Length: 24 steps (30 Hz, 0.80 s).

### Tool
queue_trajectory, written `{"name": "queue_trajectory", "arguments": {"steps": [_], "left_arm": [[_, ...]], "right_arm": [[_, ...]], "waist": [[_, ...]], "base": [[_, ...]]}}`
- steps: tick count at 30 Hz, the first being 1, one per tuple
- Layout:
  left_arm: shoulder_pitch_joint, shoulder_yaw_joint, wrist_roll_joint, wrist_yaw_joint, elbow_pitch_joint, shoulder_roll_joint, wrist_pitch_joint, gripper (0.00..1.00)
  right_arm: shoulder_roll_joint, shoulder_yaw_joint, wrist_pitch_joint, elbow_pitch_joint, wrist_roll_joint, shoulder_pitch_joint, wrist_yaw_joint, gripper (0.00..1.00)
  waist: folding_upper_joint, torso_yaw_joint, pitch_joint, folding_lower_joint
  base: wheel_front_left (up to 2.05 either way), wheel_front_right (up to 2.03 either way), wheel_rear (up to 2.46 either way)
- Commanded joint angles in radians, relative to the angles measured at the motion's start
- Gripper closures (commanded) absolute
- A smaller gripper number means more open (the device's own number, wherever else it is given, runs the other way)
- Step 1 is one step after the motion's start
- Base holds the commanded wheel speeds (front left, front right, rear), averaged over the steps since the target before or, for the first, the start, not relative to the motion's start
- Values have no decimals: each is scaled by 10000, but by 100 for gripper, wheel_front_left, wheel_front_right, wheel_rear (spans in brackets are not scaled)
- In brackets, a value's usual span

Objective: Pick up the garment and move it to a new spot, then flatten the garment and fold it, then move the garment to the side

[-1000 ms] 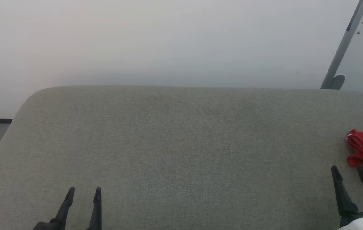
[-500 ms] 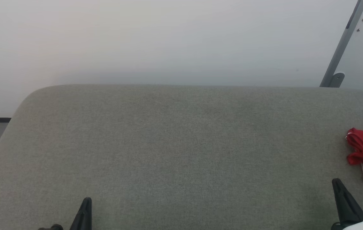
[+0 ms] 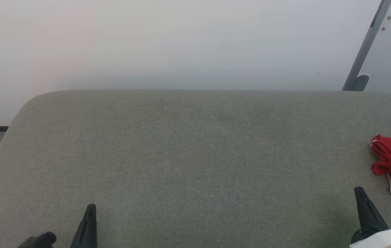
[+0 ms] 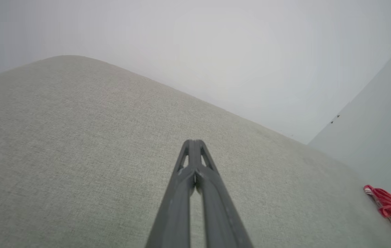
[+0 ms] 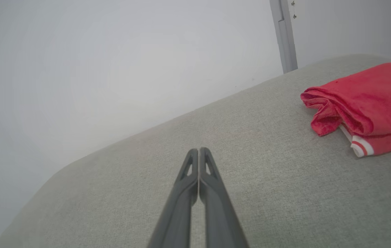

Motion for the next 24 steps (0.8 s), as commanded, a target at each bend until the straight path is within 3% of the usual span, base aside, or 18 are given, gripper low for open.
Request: {"name": "queue_trajectory", "arguments": {"steps": [1, 24], "left_arm": [[-364, 36, -486, -6, -83, 55, 99, 100], [-1117, 90, -3751, -10, 275, 15, 917, 100]], "right_arm": [[-18, -101, 99, -117, 402, -331, -1, 100], [530, -283, 864, 90, 3033, -887, -3, 100]], "waist": [[0, -13, 13, 0], [0, -164, 167, 0]], "base": [[0, 0, 0], [0, 0, 0]]}}
